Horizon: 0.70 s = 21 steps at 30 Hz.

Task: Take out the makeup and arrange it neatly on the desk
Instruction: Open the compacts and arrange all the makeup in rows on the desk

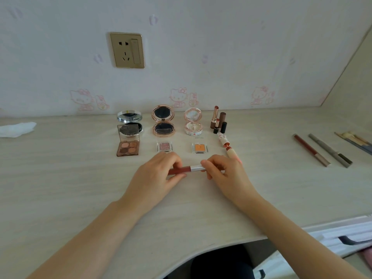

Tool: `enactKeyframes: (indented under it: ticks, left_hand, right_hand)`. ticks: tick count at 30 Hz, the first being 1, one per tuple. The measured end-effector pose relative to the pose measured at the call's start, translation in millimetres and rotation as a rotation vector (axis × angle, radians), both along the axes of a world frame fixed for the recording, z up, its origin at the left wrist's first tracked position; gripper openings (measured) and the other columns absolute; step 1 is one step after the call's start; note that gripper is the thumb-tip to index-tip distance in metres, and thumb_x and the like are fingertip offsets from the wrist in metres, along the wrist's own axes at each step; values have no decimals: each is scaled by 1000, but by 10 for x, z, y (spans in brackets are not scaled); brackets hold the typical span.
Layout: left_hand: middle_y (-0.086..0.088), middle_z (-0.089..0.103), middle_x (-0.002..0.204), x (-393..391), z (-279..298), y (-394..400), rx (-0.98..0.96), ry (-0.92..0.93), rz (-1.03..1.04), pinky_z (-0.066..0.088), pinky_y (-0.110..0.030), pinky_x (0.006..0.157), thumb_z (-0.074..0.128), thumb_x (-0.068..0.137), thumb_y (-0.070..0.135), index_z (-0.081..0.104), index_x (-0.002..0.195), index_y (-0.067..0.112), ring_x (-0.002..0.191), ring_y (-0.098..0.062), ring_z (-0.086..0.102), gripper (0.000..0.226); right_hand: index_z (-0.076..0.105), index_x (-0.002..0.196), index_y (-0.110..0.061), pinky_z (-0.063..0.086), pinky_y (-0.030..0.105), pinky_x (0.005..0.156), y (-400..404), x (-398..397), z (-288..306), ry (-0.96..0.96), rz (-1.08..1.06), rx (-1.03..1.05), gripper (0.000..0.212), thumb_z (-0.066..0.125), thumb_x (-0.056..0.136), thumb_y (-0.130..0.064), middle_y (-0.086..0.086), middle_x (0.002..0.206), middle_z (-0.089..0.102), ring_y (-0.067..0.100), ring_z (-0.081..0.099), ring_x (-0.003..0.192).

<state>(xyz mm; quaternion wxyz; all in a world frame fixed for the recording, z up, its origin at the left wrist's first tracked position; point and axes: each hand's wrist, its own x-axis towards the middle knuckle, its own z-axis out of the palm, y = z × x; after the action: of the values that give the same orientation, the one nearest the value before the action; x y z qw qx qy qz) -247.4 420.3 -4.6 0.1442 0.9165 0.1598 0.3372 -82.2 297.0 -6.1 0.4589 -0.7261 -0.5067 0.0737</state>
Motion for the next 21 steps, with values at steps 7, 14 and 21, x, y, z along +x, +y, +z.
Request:
enactKeyframes:
  ticks: [7, 14, 21]
  left_hand:
    - [16, 50, 77, -4, 22, -7, 30, -60, 17, 42, -24, 60, 82, 70, 23, 62, 82, 17, 70, -6, 50, 24]
    - [14, 69, 72, -3, -5, 31, -363, -93, -20, 44, -11, 64, 80, 73, 28, 73, 83, 22, 70, 0, 63, 14]
    - [8, 66, 79, -25, 9, 46, -190, -76, -16, 50, -33, 69, 79, 75, 23, 69, 86, 20, 75, -9, 62, 15]
  right_hand:
    - [65, 66, -29, 27, -5, 76, -23, -15, 1, 23, 30, 19, 24, 61, 90, -32, -17, 65, 66, -8, 49, 75]
    - [66, 83, -35, 48, 19, 73, -2, -3, -25, 51, 47, 68, 11, 67, 85, -24, -23, 74, 62, 4, 57, 79]
    - [59, 98, -30, 49, 18, 71, 10, -4, -16, 121, 45, 109, 24, 73, 80, -22, -28, 92, 59, 5, 59, 91]
